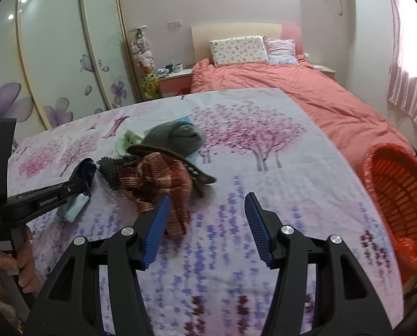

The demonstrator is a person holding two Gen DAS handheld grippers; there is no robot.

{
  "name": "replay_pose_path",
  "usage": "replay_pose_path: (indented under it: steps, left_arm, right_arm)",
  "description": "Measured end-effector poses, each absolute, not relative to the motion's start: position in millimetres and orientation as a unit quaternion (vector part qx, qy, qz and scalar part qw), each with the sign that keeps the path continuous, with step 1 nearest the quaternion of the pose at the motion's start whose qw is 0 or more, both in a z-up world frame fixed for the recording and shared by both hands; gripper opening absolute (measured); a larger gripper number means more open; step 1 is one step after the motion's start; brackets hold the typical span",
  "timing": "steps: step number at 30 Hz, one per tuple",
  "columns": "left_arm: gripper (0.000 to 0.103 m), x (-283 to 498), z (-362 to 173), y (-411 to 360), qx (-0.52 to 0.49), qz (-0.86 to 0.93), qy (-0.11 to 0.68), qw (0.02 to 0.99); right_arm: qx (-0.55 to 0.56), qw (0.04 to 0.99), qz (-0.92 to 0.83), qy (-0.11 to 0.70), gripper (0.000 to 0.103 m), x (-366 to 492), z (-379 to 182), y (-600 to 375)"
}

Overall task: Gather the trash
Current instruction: 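Grasp the plaid cloth with the right gripper while the left grasps the blue pouch, then carry plaid cloth and blue pouch over the orange basket and open both grippers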

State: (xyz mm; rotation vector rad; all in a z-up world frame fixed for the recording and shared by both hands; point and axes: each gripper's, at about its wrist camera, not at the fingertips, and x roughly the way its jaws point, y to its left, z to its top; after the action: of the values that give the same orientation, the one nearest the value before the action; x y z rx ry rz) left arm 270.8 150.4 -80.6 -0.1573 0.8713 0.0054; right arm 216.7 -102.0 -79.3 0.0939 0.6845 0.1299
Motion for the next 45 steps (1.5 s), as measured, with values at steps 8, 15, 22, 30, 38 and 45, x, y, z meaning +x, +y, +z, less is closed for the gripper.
replay_pose_path:
  steps: [8,15,22,30,38,45]
  left_arm:
    - [0.036,273,-89,155,-0.082,-0.002,0.425,0.901]
    - [0.031,272,-87,158,-0.084,-0.003,0.422,0.902]
    - [0.031,264,-74,166,-0.088,0.005,0.408,0.909]
    - [0.031,254,-52,161,-0.086,0.001,0.392,0.916]
    - [0.031,241,-30,141,-0.077,-0.018,0.375,0.924]
    - [0.031,233,-11,120,-0.067,-0.037,0.360,0.930]
  right_arm:
    - [0.054,0.929,0.082,0.357,0.056,235,-89,-82]
    - [0.049,0.917,0.089,0.385,0.021,242,-99,-75]
    - [0.052,0.923,0.100,0.367,0.014,231,-85,-78]
    - [0.040,0.936,0.101,0.334,0.012,215,-62,-85]
    - [0.044,0.948,0.093,0.301,0.012,201,-38,-104]
    - [0.048,0.958,0.065,0.275,0.012,193,-24,-124]
